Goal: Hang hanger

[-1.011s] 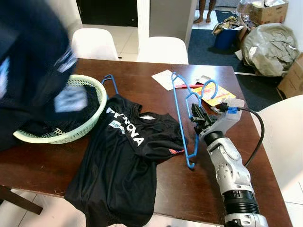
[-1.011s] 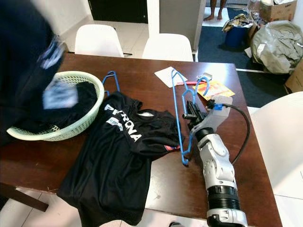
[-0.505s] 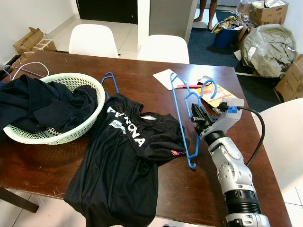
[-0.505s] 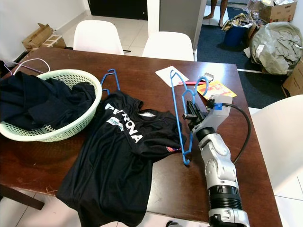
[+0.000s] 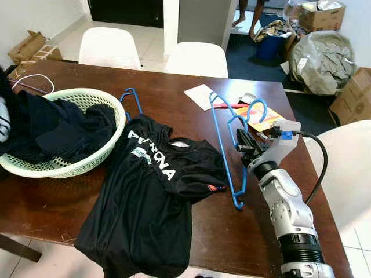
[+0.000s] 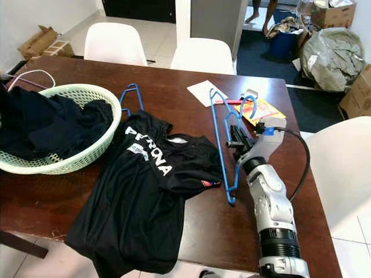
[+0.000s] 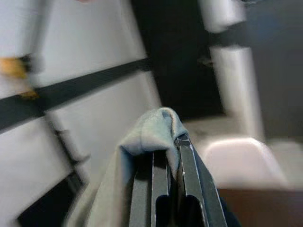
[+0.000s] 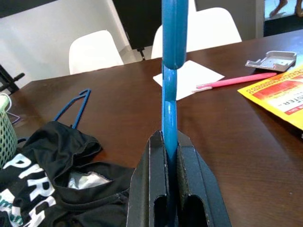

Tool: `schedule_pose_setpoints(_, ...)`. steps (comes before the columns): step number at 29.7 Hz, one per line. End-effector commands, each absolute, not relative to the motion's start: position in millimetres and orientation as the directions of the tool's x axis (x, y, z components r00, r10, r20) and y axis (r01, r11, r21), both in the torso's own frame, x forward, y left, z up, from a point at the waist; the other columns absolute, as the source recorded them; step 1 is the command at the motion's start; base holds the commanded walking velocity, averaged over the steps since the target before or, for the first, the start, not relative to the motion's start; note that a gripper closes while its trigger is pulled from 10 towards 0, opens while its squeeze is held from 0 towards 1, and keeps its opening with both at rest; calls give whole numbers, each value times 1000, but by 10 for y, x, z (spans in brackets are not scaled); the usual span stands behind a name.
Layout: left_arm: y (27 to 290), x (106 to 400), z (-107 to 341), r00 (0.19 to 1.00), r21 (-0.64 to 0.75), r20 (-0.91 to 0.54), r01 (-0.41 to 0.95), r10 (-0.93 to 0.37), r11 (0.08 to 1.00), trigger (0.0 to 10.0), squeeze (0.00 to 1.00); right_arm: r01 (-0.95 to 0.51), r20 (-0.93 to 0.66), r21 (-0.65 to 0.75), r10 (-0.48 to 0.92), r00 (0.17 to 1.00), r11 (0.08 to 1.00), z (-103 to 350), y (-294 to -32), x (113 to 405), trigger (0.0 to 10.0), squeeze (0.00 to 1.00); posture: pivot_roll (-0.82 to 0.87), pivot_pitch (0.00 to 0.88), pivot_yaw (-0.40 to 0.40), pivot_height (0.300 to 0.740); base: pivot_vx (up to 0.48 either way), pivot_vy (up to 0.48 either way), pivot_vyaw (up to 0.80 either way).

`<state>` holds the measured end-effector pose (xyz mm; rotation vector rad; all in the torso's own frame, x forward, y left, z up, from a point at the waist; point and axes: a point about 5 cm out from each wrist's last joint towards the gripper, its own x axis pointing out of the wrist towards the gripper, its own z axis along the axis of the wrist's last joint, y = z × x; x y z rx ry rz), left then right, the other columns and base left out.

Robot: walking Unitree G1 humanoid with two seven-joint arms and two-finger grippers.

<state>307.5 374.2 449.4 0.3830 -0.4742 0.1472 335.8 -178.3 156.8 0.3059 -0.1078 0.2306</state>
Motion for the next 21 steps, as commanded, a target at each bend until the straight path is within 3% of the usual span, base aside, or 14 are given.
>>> schedule_pose_setpoints(1, 3544, 3254, 4277, 916, 374, 386, -42, -114, 927, 0, 0, -238, 130, 287, 209, 969, 928, 1552, -1802, 3338, 10000, 0, 32, 136, -28, 740, 0, 0, 0)
schedule_pose_setpoints(2, 3544, 3254, 4277, 916, 374, 386, -42, -114, 927, 0, 0, -238, 130, 287, 209, 969, 928, 1552, -1802, 3338, 10000, 0, 32, 136, -28, 740, 0, 0, 0)
schedule_pose_setpoints(3, 3402, 3363, 4090, 921, 394, 321, 81, -220, 916, 0, 0, -238, 130, 288, 208, 969, 928, 1554, -1802, 3338, 10000, 0, 30, 137, -29, 740, 0, 0, 0)
schedule_pose_setpoints(4, 3402, 3363, 4090, 921, 394, 321, 81, -220, 916, 0, 0, -238, 130, 288, 208, 969, 928, 1554, -1802, 3338, 10000, 0, 30, 137, -29, 740, 0, 0, 0)
schedule_pose_setpoints(6, 3113, 3493, 3782, 899, 403, 229, 261, -372, 877, 0, 0, -239, 130, 290, 210, 969, 927, 1555, -1794, 3339, 10000, 0, 33, 138, -28, 740, 0, 0, 0)
schedule_pose_setpoints(8, 2977, 3521, 3639, 883, 407, 186, 331, -432, 852, 0, 0, -240, 130, 292, 210, 969, 926, 1557, -1788, 3340, 10000, 0, 36, 141, -26, 740, 0, 0, 0)
schedule_pose_setpoints(15, 2728, 3495, 3341, 838, 412, 86, 463, -539, 785, 0, 0, -239, 130, 301, 208, 969, 923, 1558, -1775, 3342, 10000, 0, 40, 144, -24, 740, 0, 0, 0)
schedule_pose_setpoints(19, 2728, 3495, 3341, 838, 412, 86, 463, -539, 785, 0, 0, -239, 130, 301, 208, 969, 923, 1558, -1775, 3342, 10000, 0, 40, 144, -24, 740, 0, 0, 0)
schedule_pose_setpoints(21, 2648, 3430, 3247, 807, 423, 29, 525, -590, 738, 0, 0, -238, 129, 304, 207, 970, 923, 1558, -1773, 3343, 10000, 0, 46, 145, -21, 740, 0, 0, 0)
